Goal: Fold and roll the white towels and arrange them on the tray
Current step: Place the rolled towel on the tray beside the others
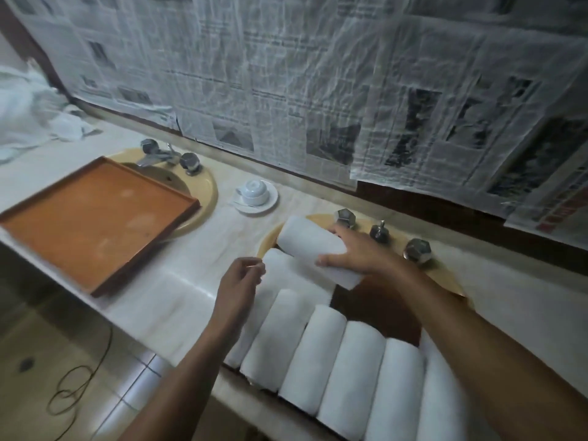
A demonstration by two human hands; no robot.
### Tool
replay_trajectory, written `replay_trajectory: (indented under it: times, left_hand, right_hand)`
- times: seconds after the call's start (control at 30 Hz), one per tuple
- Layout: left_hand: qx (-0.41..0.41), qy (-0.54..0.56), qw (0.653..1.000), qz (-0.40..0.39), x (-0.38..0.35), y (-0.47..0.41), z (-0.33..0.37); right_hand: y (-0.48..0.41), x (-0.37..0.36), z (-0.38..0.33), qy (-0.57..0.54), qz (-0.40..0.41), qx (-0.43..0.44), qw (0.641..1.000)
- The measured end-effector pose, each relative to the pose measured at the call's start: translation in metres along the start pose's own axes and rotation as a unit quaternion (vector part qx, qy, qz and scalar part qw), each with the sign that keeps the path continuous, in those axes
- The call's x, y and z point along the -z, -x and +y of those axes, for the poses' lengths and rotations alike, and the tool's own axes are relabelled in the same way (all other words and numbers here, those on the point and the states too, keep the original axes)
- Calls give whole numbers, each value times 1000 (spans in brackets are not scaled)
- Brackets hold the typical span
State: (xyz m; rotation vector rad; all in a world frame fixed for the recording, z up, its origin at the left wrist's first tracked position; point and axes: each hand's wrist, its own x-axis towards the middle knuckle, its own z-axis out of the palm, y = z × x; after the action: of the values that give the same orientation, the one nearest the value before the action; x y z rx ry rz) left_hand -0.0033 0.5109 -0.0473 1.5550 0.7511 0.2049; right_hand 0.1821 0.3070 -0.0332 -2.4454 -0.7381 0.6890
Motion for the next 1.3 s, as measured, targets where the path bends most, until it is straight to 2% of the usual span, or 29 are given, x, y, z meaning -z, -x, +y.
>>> replay_trajectory:
  times: [0.17,0.27,0.33,0.47,0.57,0.63,0.7,0.8,0.93,1.03,1.3]
  left_hand:
    - [-17,-108,994,2,14,-41,-8]
    - [-6,-143,989,-21,22,-63,-11]
    - [-5,-163,986,-38,26,-86,-7]
    - [-12,-200,974,-100,20,-136,6]
    - [-27,-221,965,-140,9,-159,15]
    - [-36,-226,960,-163,1,-172,21]
    - [-45,-239,953,-182,-5,-182,20]
    - [-57,-265,938,-217,-12,-190,11]
    - [-91,-334,904,-250,-24,-190,2]
    - [-104,-338,903,-243,-27,-191,3]
    - [-77,-308,914,-253,-23,-193,2]
  right_hand:
    - [-81,1,9,-21,-57,-16,998]
    - [-100,-8,19,-9,-126,-30,992]
    - [-107,-12,18,12,-138,-32,990]
    - [-107,-17,7,81,-44,-44,995]
    - [-87,-21,2,15,89,-108,990]
    - [-62,-29,2,-40,168,-196,965]
    - [-38,-46,3,-88,202,-260,940]
    - [-27,-77,4,-155,220,-293,917]
    - [-34,-90,1,-175,272,-295,899]
    - [-35,-78,-3,-155,302,-289,895]
    - [-30,-84,3,-120,263,-301,909]
